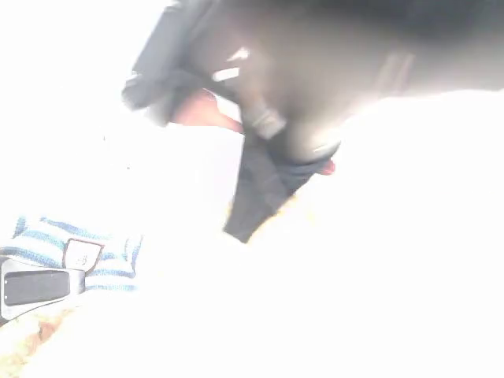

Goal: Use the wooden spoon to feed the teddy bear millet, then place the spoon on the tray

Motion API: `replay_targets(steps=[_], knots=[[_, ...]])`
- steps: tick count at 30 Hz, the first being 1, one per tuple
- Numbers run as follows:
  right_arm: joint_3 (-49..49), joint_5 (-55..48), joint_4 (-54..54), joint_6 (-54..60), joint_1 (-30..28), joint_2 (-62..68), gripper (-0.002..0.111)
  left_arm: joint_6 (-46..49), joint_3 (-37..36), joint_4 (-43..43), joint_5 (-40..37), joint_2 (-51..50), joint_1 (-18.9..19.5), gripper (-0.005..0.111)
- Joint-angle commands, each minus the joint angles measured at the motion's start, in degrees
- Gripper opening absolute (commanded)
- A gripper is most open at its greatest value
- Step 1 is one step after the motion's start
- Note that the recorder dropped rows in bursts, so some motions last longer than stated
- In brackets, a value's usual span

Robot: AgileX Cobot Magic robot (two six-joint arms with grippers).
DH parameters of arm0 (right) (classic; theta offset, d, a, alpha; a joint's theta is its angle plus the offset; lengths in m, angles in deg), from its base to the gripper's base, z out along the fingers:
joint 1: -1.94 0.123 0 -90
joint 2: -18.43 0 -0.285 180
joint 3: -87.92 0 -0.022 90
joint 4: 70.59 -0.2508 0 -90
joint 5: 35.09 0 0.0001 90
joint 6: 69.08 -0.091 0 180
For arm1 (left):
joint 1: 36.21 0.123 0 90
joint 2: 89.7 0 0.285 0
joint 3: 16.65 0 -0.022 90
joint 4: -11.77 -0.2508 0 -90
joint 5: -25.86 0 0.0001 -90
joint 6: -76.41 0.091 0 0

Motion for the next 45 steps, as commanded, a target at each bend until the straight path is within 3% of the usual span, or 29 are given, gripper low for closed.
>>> replay_targets(steps=[1,5,22,45], knots=[[0.0,-0.3,-10.8,9.0,-7.7,-0.9,0.004,0.4,-0.2,0.8,-1.3,0.4,0.1,0.005],[-0.3,-0.3,-8.7,12.9,-10.7,-0.6,0.004,0.4,-0.2,0.8,-1.3,0.4,0.1,0.005],[-4.6,-0.3,8.0,16.7,-10.7,15.0,0.004,0.4,-0.2,0.8,-1.3,0.4,0.1,0.005],[-4.6,-0.3,15.8,18.1,-10.1,23.9,0.004,0.4,-0.2,0.8,-1.3,0.4,0.1,0.005]])
